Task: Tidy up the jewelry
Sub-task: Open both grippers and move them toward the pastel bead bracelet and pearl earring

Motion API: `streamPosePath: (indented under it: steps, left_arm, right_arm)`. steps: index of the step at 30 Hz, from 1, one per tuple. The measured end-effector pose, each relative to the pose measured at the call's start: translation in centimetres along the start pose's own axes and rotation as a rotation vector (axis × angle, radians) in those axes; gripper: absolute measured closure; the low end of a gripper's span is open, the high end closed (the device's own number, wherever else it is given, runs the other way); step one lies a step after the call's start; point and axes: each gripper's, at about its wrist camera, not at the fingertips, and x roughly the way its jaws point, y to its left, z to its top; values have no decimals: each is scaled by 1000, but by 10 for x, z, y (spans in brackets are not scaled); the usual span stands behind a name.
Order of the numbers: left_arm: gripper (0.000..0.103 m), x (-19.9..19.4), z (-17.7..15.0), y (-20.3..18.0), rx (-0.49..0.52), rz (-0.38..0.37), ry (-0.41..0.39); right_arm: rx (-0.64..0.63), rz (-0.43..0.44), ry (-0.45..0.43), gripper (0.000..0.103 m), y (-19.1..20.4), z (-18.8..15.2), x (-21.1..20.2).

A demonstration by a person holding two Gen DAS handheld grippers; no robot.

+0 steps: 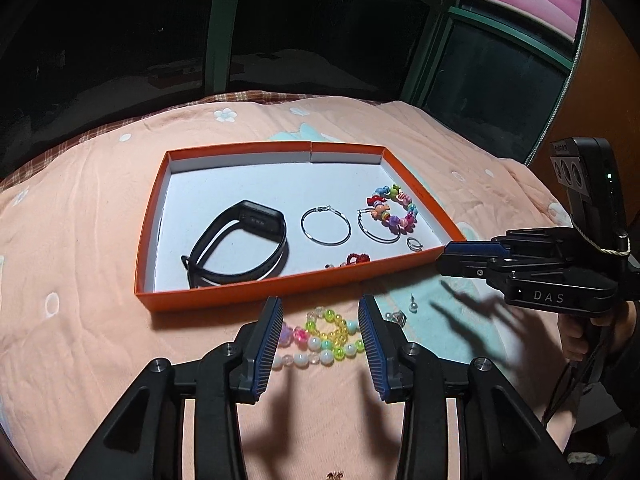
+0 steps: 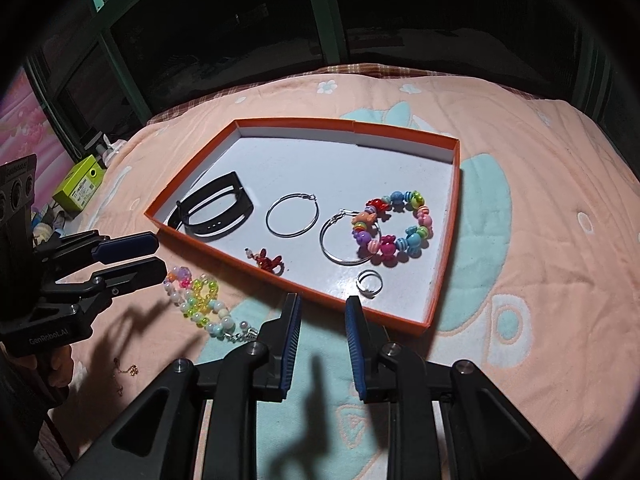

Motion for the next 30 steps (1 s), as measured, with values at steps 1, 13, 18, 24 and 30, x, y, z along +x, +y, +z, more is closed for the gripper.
streamPosePath:
  steps: [1,13,18,24,30]
  left_arm:
    - [60,-3,-4,1,-4,0,1]
    - [60,-10,-33,5,1,-23,42]
    - [49,-4,-33,5,16,-23,57]
    - [49,4,-29,10,15,-23,65]
    - [49,15,-28,11,25,-13,83]
  right_arm:
    - [-12,3,6,77,4,-2,1]
    - [-190,73,85,78,21,-13,18]
    - [-256,81,109,78,22,-11,25]
    - [-346,103,124,78,22,-10,34]
    - [-383,111,113,78,24,-11,35]
